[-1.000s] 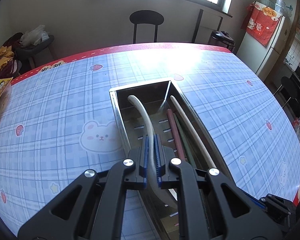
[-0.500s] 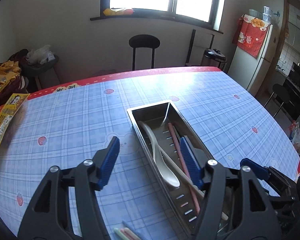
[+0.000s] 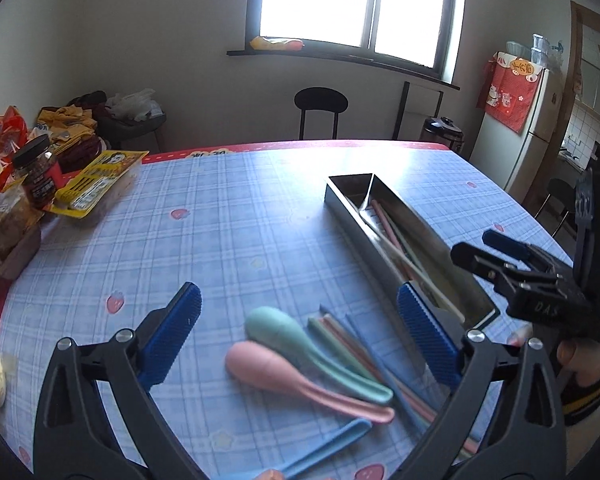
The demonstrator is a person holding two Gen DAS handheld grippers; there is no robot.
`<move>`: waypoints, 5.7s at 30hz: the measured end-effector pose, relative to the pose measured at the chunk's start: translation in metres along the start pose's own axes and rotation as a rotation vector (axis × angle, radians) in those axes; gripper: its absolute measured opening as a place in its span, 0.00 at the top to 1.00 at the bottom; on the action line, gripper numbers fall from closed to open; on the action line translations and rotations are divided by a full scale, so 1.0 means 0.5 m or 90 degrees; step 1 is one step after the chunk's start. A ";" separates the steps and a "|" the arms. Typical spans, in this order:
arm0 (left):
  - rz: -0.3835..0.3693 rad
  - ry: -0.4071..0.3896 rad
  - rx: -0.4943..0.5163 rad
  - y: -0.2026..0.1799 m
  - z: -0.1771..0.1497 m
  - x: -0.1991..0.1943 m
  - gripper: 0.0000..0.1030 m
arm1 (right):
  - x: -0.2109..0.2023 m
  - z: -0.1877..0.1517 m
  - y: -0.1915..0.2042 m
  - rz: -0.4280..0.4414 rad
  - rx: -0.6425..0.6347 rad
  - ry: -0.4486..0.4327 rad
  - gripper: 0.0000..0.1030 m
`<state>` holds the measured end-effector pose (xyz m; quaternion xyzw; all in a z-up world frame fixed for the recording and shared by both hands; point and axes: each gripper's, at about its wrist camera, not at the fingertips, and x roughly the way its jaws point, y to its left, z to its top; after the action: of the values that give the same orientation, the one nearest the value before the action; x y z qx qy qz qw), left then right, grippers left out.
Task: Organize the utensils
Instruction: 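Withdraw both tools from the tray back toward the utensil pile, then grasp a blue chopstick with the right tool while the left tool approaches the blue spoon, then close the left tool on the blue spoon handle and lift it, then carry the blue spoon with the left tool while the right tool carries the chopstick to the tray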
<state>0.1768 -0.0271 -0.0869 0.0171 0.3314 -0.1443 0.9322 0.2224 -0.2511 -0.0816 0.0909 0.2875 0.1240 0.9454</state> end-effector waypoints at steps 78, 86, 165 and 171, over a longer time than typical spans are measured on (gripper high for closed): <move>-0.102 0.101 0.071 0.131 -0.184 -0.089 0.36 | -0.035 -0.201 0.157 0.096 -0.099 0.241 0.94; -0.111 0.152 0.148 0.115 -0.202 -0.056 0.36 | -0.035 -0.200 0.155 0.099 -0.096 0.242 0.94; -0.167 0.173 -0.046 0.104 -0.211 0.023 0.86 | -0.041 -0.195 0.151 0.120 -0.075 0.246 0.94; -0.164 0.135 -0.086 0.125 -0.217 -0.003 0.92 | -0.046 -0.193 0.140 0.134 -0.061 0.232 0.94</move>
<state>0.1269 0.0471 -0.1747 -0.0733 0.4363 -0.2372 0.8649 0.1366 -0.1814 -0.1318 0.0512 0.4363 0.2497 0.8629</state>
